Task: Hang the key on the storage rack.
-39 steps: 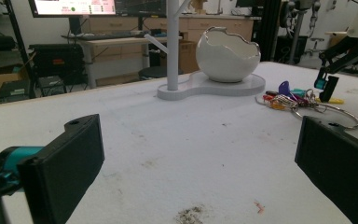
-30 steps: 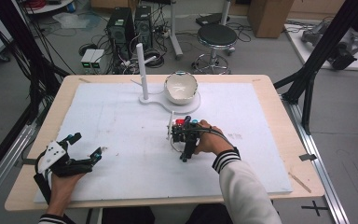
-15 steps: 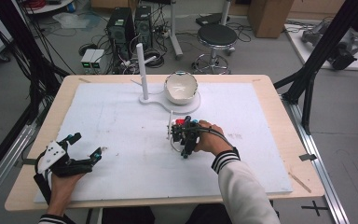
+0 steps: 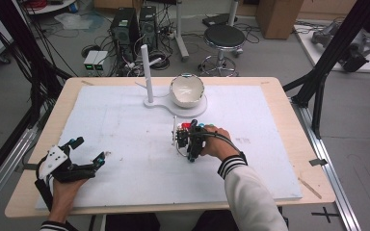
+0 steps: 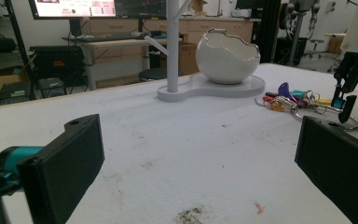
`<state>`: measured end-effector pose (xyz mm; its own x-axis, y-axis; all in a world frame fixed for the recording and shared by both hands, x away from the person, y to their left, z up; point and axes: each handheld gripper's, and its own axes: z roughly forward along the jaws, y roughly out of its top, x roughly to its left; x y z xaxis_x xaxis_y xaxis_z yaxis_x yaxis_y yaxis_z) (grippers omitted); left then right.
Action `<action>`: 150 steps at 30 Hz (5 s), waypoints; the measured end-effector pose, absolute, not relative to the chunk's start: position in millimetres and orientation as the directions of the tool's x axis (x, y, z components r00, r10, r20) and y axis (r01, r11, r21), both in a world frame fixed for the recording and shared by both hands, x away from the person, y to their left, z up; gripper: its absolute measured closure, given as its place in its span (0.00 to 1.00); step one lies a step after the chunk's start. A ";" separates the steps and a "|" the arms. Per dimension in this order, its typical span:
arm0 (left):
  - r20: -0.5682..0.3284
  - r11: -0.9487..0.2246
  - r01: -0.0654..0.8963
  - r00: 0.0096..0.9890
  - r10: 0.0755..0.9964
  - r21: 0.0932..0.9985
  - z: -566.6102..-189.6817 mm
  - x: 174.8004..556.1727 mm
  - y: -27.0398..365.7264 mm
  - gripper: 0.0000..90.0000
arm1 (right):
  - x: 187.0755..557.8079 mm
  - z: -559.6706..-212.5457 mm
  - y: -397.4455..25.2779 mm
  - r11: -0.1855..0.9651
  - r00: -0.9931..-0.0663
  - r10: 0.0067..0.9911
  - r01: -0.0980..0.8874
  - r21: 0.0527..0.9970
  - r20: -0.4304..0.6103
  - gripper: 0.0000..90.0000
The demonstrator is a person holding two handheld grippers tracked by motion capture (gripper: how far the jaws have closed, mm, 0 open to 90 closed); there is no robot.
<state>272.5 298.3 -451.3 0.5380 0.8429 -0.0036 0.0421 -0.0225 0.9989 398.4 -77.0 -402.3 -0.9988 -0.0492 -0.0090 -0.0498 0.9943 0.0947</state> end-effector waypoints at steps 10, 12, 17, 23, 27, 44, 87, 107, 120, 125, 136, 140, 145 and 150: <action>-0.005 -0.021 0.042 0.539 0.842 0.999 -451.4 272.4 298.4 0.02 | 395.6 -403.0 -74.5 0.996 -0.998 -0.065 -0.065 0.068 -0.002 0.86; -0.005 -0.021 0.042 0.539 0.842 0.999 -451.4 272.4 298.4 0.02 | 396.1 -403.2 -74.3 0.994 -0.997 -0.080 -0.080 0.071 -0.006 0.88; -0.005 -0.021 0.042 0.539 0.842 0.999 -451.4 272.4 298.4 0.02 | 394.7 -403.2 -73.7 0.995 -0.996 -0.084 -0.084 0.060 -0.008 0.92; -0.004 -0.022 0.042 0.538 0.843 0.999 -451.4 272.3 298.3 0.02 | 391.8 -403.6 -72.0 0.992 -0.993 -0.118 -0.119 0.042 -0.032 0.94; -0.002 -0.025 0.042 0.539 0.842 0.999 -451.3 272.2 298.3 0.02 | 390.4 -403.8 -71.3 0.990 -0.990 -0.137 -0.139 0.039 -0.040 0.95; -0.004 -0.025 0.048 0.536 0.844 0.999 -450.9 273.4 298.2 0.02 | 392.3 -380.7 -84.9 0.979 -0.997 -0.046 -0.059 0.193 -0.069 0.98; 0.064 -0.214 0.056 0.852 0.519 0.975 -313.9 338.4 244.2 0.02 | 381.9 -304.0 -145.5 0.621 -0.994 0.107 0.075 0.780 0.010 0.99; 0.028 -0.296 0.067 0.951 0.307 0.953 -300.3 357.0 182.2 0.02 | 379.3 -296.4 -151.7 0.517 -0.998 0.051 0.063 0.854 0.043 0.99; 0.008 -0.351 0.063 0.980 0.198 0.934 -306.2 360.2 151.3 0.11 | 378.4 -296.6 -149.8 0.501 -0.998 0.026 0.062 0.863 0.057 0.99; -0.003 -0.350 0.063 0.986 0.169 0.935 -304.9 359.8 150.5 0.26 | 377.9 -296.2 -149.7 0.496 -0.998 0.024 0.059 0.866 0.054 0.99; -0.010 -0.384 0.071 0.987 0.157 0.921 -305.0 358.8 150.3 0.56 | 376.7 -295.4 -150.1 0.495 -0.998 0.016 0.058 0.867 0.058 0.99; -0.016 -0.377 0.076 0.987 0.160 0.923 -304.9 358.9 150.6 0.68 | 376.7 -295.4 -150.2 0.493 -0.998 0.016 0.059 0.868 0.058 0.99; -0.013 -0.389 0.073 0.988 0.155 0.918 -305.4 359.0 150.8 0.79 | 376.7 -295.3 -151.0 0.494 -0.998 0.017 0.065 0.867 0.066 0.99; 0.022 -0.407 0.048 0.986 0.164 0.912 -304.5 358.4 152.3 0.94 | 377.6 -295.6 -150.5 0.491 -0.998 0.019 0.061 0.869 0.060 0.99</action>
<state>358.4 152.3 -304.5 0.9863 0.1637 0.0216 0.0475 -0.4067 0.9123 377.6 -150.5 -295.6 -0.9980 0.0191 0.0596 0.0613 0.4907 0.8692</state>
